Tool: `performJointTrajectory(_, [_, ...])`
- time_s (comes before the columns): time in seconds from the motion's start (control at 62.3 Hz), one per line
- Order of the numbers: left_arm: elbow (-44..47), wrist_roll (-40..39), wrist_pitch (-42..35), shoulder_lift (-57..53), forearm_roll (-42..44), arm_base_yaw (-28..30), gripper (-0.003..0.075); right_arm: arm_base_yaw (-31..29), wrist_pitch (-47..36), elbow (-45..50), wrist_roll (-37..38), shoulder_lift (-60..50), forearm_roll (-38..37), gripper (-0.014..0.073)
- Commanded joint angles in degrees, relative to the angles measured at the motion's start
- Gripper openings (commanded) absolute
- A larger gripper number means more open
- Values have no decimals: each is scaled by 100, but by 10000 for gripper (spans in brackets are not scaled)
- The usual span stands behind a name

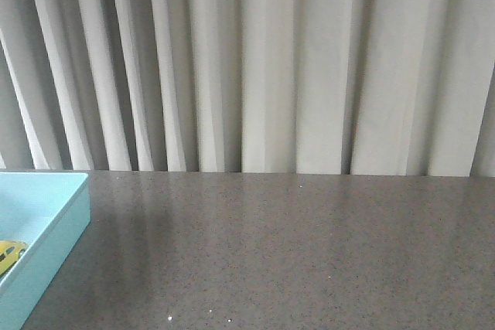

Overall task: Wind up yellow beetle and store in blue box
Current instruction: 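Open the left gripper and raise it out of the box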

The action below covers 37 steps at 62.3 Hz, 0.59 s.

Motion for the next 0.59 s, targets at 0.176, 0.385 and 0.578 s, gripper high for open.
performJointTrajectory(0.176, [1759, -97, -650, -1862, -135, -796, 566, 2, -355, -141, -3, -4, -59, 526])
performJointTrajectory(0.385, [2764, -157, -608, -2912, 484, -1857, 566, 2, -355, -141, -3, -4, -59, 526])
performJointTrajectory(0.578, [3303, -808, -851, -3796, 1301, -1980, 566, 2, -355, -141, -3, -4, -59, 526])
